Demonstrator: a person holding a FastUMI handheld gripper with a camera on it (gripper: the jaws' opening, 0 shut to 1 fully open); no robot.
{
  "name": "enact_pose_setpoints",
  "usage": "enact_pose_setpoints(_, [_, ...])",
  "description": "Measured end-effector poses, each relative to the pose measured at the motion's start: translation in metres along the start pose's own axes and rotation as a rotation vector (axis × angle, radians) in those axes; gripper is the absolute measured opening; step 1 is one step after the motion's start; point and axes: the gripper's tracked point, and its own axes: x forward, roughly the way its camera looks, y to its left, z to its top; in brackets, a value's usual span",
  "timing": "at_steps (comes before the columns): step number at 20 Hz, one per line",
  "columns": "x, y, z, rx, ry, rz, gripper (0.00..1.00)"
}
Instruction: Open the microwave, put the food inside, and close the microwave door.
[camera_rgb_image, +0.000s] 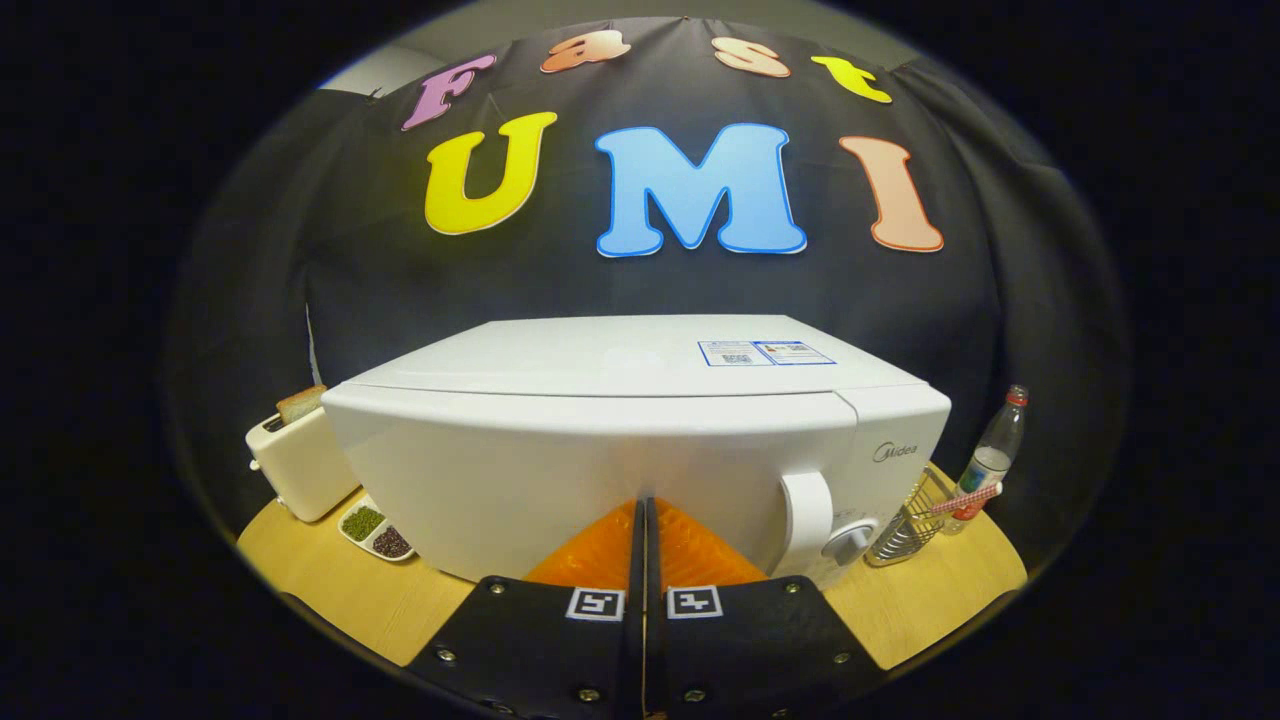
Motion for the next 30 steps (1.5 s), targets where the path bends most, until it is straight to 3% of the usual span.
enact_pose_setpoints(7, [-0.093, 0.014, 0.021, -0.056, -0.122, -0.012, 0.02])
enact_pose_setpoints(20, [-0.245, 0.02, 0.033, -0.021, -0.231, -0.026, 0.03])
enact_pose_setpoints(21, [-0.252, 0.02, 0.034, -0.028, -0.244, -0.028, 0.08])
enact_pose_setpoints(24, [-0.278, 0.017, 0.034, -0.032, -0.277, -0.043, 0.73])
enact_pose_setpoints(27, [-0.291, 0.011, 0.034, -0.024, -0.307, -0.078, 0.88])
enact_pose_setpoints(29, [-0.297, 0.019, 0.032, -0.008, -0.311, -0.045, 0.9])
enact_pose_setpoints(30, [-0.3, 0.023, 0.033, -0.004, -0.312, -0.033, 0.97])
